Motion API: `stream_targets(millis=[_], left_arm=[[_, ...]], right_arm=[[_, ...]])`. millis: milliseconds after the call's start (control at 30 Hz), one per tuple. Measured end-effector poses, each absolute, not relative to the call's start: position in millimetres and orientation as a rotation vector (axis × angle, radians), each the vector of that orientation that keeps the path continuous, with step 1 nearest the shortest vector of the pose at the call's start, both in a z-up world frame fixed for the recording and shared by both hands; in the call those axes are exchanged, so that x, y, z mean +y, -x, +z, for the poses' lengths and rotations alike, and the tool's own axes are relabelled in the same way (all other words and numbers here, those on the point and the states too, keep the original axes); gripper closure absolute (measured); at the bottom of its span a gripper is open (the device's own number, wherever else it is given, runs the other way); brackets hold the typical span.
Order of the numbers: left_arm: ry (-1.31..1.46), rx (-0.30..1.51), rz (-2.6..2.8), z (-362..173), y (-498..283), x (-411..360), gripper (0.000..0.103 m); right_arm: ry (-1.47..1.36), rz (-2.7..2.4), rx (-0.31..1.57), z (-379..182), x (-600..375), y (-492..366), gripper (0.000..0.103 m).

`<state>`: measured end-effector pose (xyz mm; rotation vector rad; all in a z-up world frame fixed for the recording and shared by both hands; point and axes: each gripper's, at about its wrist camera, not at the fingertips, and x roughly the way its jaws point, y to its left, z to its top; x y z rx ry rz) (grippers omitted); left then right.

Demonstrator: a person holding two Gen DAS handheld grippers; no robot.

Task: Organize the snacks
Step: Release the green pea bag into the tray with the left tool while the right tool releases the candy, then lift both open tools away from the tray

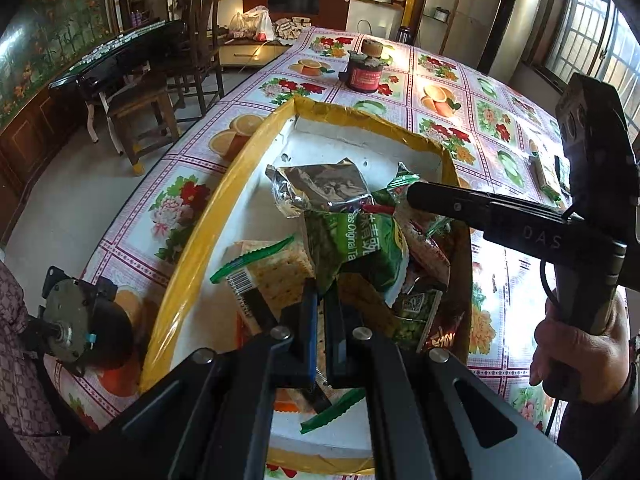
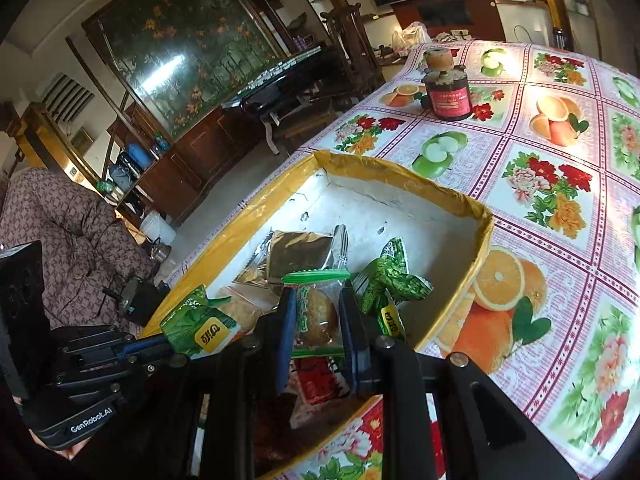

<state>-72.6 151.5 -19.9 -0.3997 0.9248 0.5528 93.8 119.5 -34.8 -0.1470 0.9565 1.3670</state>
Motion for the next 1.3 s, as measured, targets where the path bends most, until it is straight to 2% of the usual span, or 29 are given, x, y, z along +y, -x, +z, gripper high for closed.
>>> stream_targets(millis=[300,367,400,433,467,500,533,700,1033,1300], left_arm=[[0.386,0.934,0.578,-22,68,152,0.097],[0.391,0.936,0.578,-22,68,152,0.095],[0.393,0.937,0.577,-21,69,152,0.087],[0.392,0.937,0.581,-21,69,151,0.070],[0.389,0.934,0.589,-20,70,150,0.059],[0.387,0.926,0.596,-19,72,149,0.041],[0.387,0.913,0.601,-17,75,148,0.038],[0.368,0.890,0.608,-7,83,140,0.036],[0.310,0.841,0.669,11,113,113,0.016],[0.261,0.831,0.705,14,135,95,0.008]], right_arm=[[0.218,1.376,0.951,-38,134,-94,0.080],[0.222,1.374,0.944,-38,133,-94,0.072],[0.218,1.379,0.944,-37,132,-94,0.069],[0.214,1.381,0.942,-36,131,-94,0.064],[0.209,1.380,0.935,-34,129,-95,0.059],[0.205,1.379,0.928,-32,127,-95,0.058],[0.202,1.378,0.923,-30,125,-95,0.057],[0.180,1.389,0.893,-17,112,-92,0.054],[0.328,1.519,0.767,8,75,-55,0.034],[0.407,1.597,0.685,16,39,-37,0.029]])
